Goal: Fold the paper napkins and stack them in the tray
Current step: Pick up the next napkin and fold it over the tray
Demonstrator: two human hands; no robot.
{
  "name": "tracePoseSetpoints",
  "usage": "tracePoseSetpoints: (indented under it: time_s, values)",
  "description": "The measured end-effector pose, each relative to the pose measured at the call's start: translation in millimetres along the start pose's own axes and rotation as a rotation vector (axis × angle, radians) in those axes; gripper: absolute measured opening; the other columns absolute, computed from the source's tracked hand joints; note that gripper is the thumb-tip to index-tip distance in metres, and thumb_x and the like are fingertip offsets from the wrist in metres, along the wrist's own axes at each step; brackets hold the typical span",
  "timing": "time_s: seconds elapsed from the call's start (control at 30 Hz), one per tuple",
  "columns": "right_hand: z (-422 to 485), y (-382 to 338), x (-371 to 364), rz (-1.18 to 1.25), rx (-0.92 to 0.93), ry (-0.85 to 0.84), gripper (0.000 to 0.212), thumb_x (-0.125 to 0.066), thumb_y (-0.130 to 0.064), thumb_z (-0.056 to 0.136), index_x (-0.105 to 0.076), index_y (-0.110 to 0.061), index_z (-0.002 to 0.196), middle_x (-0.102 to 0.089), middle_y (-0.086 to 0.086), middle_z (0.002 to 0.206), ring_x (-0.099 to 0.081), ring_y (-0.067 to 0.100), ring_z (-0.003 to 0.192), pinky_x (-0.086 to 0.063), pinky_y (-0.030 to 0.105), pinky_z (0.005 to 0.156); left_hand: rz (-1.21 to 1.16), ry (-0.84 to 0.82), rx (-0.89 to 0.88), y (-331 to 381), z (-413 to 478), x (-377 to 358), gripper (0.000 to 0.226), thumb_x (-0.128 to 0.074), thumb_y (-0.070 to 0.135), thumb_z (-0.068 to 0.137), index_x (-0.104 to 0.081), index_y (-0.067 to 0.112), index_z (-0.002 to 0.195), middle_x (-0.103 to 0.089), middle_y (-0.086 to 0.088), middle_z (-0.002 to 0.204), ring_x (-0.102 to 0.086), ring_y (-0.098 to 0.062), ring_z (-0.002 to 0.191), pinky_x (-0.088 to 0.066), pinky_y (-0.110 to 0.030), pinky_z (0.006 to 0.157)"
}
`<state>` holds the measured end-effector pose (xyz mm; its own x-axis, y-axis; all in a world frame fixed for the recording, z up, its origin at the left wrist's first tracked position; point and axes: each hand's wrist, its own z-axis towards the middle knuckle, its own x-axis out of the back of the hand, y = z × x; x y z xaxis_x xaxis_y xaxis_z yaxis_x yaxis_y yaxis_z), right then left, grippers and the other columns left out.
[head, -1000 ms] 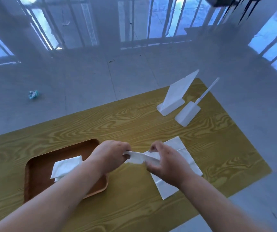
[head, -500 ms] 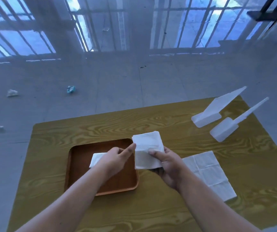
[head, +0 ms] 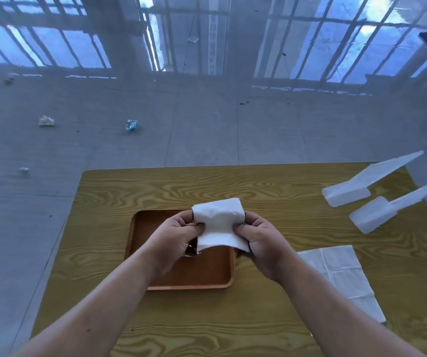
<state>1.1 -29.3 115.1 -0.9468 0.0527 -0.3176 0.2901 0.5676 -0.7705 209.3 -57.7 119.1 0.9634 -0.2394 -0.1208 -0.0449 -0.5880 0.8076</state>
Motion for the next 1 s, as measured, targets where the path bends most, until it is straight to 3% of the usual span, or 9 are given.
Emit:
tracePoseSetpoints:
  time_s: [0.07, 0.13, 0.27, 0.37, 0.47, 0.57, 0.7, 0.87, 1.0]
  values:
    - [-1.6, -1.6, 0.8, -0.108, 0.034, -0.043, 0.039, -0.045, 0.013, 0.095, -0.079, -0.004, 0.106, -0.079, 0.015, 0.092, -0.073, 0.019, 0.075, -0.055, 0.028, 0.061, 0.075, 0.012, -0.020, 3.9, -3.2, 4.1, 0.051, -0.046, -0.014, 0.096, -0.084, 0.020, 0.088, -0.076, -0.014, 0.084, -0.066, -0.033, 0.078, -0.058, -0.043, 0.073]
    - [-3.9, -3.6, 2.2, -0.326, 0.089, -0.046, 0.038, -0.046, 0.015, 0.093, -0.080, -0.002, 0.099, -0.076, 0.020, 0.088, -0.067, 0.024, 0.078, -0.052, 0.033, 0.069, 0.153, -0.032, -0.073, 6.7, -5.6, 6.7, 0.050, -0.042, -0.014, 0.094, -0.084, 0.013, 0.091, -0.078, -0.014, 0.088, -0.069, -0.032, 0.081, -0.061, -0.046, 0.075]
    - [-7.2, -8.8, 3.4, -0.528, 0.155, -0.008, 0.056, -0.037, 0.016, 0.087, -0.083, -0.013, 0.098, -0.076, 0.008, 0.104, -0.067, 0.020, 0.089, -0.058, 0.031, 0.074, 0.205, -0.038, -0.152, 13.7, -9.0, 11.8, 0.041, -0.045, 0.012, 0.094, -0.085, 0.018, 0.100, -0.082, -0.002, 0.105, -0.074, -0.019, 0.098, -0.061, -0.029, 0.082]
    - [-7.9, -11.8, 4.4, -0.361, 0.137, -0.008, 0.043, -0.047, -0.004, 0.085, -0.080, -0.018, 0.107, -0.073, 0.009, 0.108, -0.067, 0.015, 0.088, -0.057, 0.027, 0.072, 0.207, -0.058, -0.181, 11.7, -6.6, 11.8, 0.031, -0.055, 0.030, 0.099, -0.085, 0.025, 0.101, -0.081, 0.000, 0.106, -0.072, -0.017, 0.098, -0.057, -0.032, 0.086]
    - [-5.9, -6.4, 4.6, -0.146, 0.112, 0.009, 0.049, -0.068, -0.023, 0.084, -0.062, -0.033, 0.132, -0.069, 0.010, 0.104, -0.068, 0.018, 0.090, -0.057, 0.039, 0.080, 0.153, 0.017, -0.203, 4.3, 0.0, 6.7, 0.024, -0.067, 0.007, 0.099, -0.085, 0.024, 0.097, -0.079, 0.000, 0.094, -0.069, -0.016, 0.089, -0.056, -0.029, 0.076]
    - [-2.2, 2.5, 2.3, -0.014, -0.028, 0.012, 0.047, -0.074, -0.014, 0.089, -0.060, -0.012, 0.134, -0.074, 0.016, 0.114, -0.071, 0.028, 0.098, -0.054, 0.049, 0.091, -0.057, 0.012, -0.174, 1.5, 3.4, 4.4, 0.029, -0.071, -0.002, 0.094, -0.082, 0.023, 0.104, -0.080, -0.002, 0.092, -0.072, -0.017, 0.087, -0.058, -0.027, 0.070]
    - [-0.1, 9.8, 3.0, -0.004, -0.101, 0.041, 0.019, -0.065, -0.006, 0.098, -0.075, -0.004, 0.114, -0.080, 0.013, 0.106, -0.075, 0.025, 0.094, -0.059, 0.038, 0.081, -0.068, 0.012, -0.118, -4.1, 6.8, 8.7, 0.055, -0.085, 0.024, 0.079, -0.064, 0.033, 0.128, -0.080, -0.007, 0.102, -0.078, -0.019, 0.094, -0.060, -0.023, 0.072]
    - [3.9, 9.6, 3.0, -0.030, -0.052, 0.032, 0.018, -0.064, -0.011, 0.100, -0.081, -0.014, 0.102, -0.080, 0.014, 0.107, -0.076, 0.027, 0.096, -0.058, 0.042, 0.086, 0.253, 0.035, 0.031, -19.4, 7.7, 17.9, 0.070, -0.087, 0.075, 0.059, -0.072, 0.039, 0.118, -0.082, 0.001, 0.100, -0.079, -0.017, 0.096, -0.058, -0.037, 0.092]
    - [10.7, 9.1, -0.2, -0.076, -0.036, -0.010, 0.017, -0.065, -0.010, 0.100, -0.080, -0.010, 0.107, -0.079, 0.017, 0.110, -0.073, 0.033, 0.103, -0.055, 0.043, 0.092, 0.177, -0.044, 0.099, -21.5, 5.1, 21.3, 0.076, -0.087, 0.078, 0.055, -0.073, 0.033, 0.114, -0.078, 0.001, 0.080, -0.066, -0.009, 0.057, -0.052, -0.023, 0.053]
